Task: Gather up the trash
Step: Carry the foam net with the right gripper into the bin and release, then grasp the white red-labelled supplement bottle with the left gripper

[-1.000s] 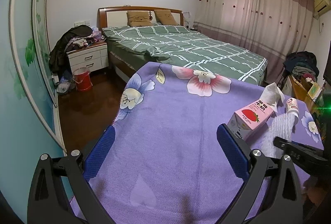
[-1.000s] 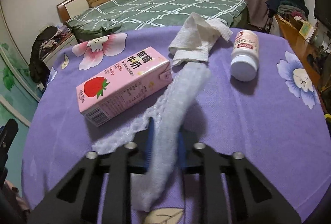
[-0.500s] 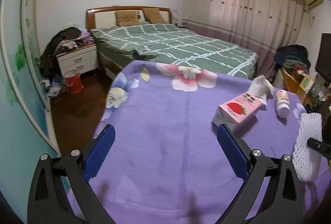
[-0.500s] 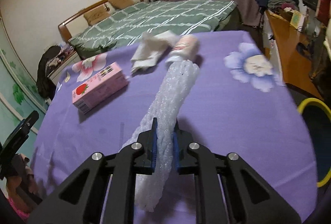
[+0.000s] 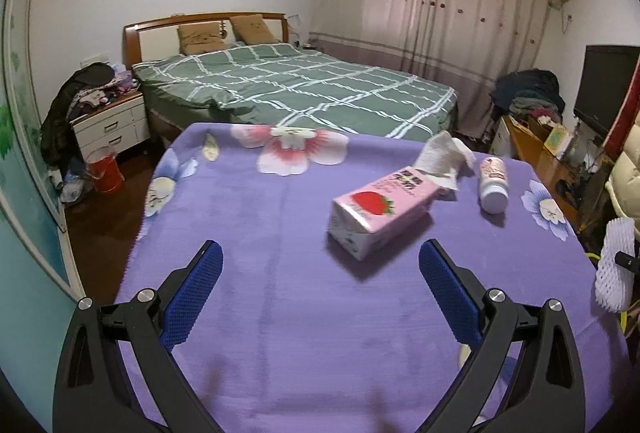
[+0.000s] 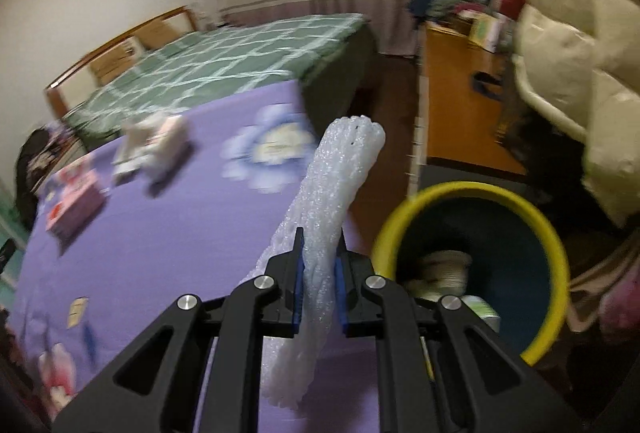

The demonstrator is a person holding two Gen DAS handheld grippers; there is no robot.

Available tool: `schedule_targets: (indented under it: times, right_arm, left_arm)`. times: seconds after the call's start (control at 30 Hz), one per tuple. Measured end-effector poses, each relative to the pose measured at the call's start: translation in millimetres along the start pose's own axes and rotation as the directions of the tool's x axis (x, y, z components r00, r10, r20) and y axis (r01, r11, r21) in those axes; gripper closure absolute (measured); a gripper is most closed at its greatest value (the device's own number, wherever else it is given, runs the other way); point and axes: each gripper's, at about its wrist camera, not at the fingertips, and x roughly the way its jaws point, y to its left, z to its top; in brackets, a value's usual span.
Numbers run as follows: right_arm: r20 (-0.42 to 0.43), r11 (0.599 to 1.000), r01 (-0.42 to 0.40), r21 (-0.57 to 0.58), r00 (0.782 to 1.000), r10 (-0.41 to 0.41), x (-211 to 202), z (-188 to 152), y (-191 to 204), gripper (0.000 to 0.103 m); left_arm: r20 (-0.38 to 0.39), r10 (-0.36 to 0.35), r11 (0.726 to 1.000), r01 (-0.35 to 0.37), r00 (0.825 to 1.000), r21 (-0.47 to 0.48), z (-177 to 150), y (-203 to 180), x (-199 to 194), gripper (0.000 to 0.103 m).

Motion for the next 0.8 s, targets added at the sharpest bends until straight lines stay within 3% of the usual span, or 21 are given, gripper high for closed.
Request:
schedule_targets:
  times: [0.17,0.3,0.43,0.8]
  right_arm:
    - [-0.019,0.99,0.116,0.081,0.993,-0.115,12,3,-66,0.091]
    - [-0.037,0.978,0.175,0.117,0.985,-0.171,26,1,-96,0.088]
    - [-0.018,0.972,0.184,0.147,0.983,-0.184,27,2,-110,0.067]
    - [0.01,0.979,0.144,0.145,0.989,-0.147,15,-1,-113,0.066]
  left_arm:
    - [-0.028,-0.058,0.997,0.06,0.998,0.042,7,-34,4,0.006]
    - [-0.049,-0.103,0.988,0.107,0.994,0.107,14,-75,11,0.006]
    - [-0.061,-0.14,0.971,0.149,0.988,0.185,18,-122,21,0.006]
    - [-0.124,-0.186,0.936,0.214,0.975,0.278,38,-214,83,0.006]
